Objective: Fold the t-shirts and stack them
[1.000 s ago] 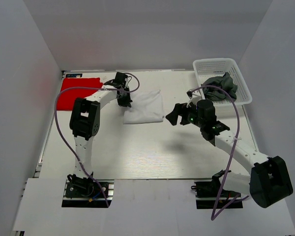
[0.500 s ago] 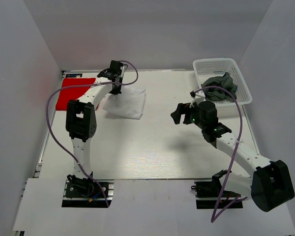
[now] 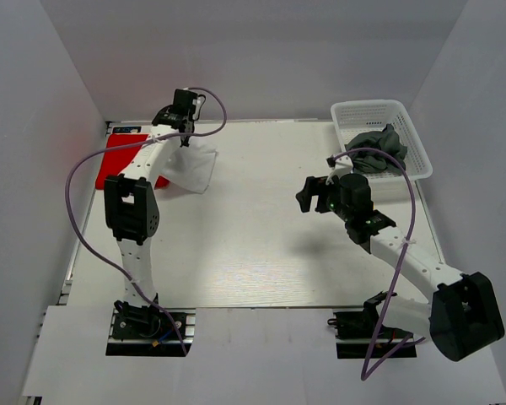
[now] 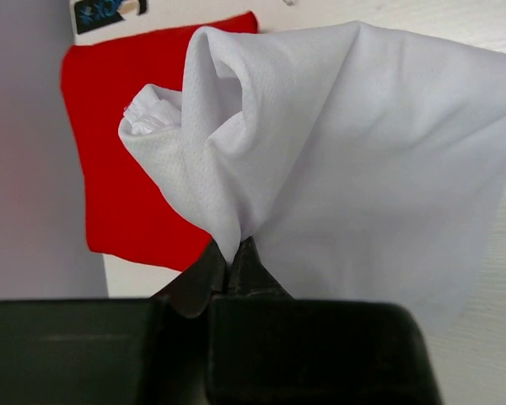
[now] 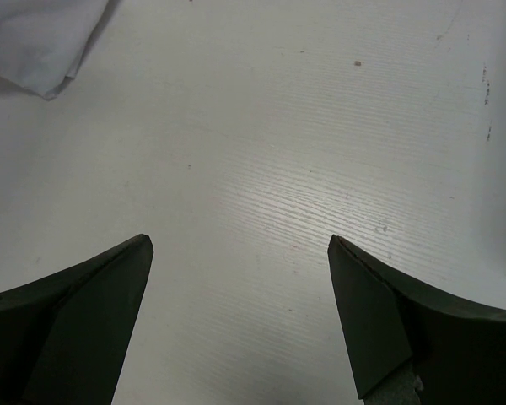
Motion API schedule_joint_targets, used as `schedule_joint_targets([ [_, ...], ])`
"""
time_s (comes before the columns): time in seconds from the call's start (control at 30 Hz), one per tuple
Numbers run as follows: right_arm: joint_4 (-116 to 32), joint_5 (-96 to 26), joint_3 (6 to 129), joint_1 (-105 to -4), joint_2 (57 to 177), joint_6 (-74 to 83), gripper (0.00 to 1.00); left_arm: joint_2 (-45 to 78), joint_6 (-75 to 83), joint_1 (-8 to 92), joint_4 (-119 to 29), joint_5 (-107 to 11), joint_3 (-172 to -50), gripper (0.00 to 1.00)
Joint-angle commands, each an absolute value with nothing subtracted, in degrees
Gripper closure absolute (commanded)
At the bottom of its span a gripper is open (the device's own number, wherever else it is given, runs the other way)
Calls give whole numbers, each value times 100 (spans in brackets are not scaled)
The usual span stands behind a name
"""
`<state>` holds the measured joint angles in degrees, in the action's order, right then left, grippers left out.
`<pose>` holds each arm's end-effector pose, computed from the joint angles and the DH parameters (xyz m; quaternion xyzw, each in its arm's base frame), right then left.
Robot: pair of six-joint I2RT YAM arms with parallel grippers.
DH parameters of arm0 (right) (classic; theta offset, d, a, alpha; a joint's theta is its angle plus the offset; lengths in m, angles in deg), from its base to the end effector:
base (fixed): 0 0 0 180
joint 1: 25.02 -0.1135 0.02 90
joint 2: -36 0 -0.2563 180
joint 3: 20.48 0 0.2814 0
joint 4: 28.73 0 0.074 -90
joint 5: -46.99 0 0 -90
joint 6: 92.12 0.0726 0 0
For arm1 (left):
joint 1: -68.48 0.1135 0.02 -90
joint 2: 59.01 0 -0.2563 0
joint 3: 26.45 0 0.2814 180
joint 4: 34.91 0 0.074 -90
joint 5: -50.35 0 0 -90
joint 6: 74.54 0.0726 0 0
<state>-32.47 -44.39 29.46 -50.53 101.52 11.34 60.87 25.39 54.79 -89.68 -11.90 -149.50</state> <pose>0.2924 0.1376 0.2227 -0.0787 0.8119 0.1837 0.5485 0.5079 -0.0889 0.2429 0.1104 0.9136 0.2159 0.3265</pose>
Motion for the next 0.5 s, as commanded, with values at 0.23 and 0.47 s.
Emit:
schedule_joint_targets([
  [0.23, -3261, -4450, 3042, -5042, 10359, 1063, 10, 4989, 2987, 5539, -8924, -880, -15364, 100],
  [0.47, -3191, -4424, 3006, -5042, 10394, 1098, 10, 4769, 3153, 5644, -8792, -705, -15373, 100],
])
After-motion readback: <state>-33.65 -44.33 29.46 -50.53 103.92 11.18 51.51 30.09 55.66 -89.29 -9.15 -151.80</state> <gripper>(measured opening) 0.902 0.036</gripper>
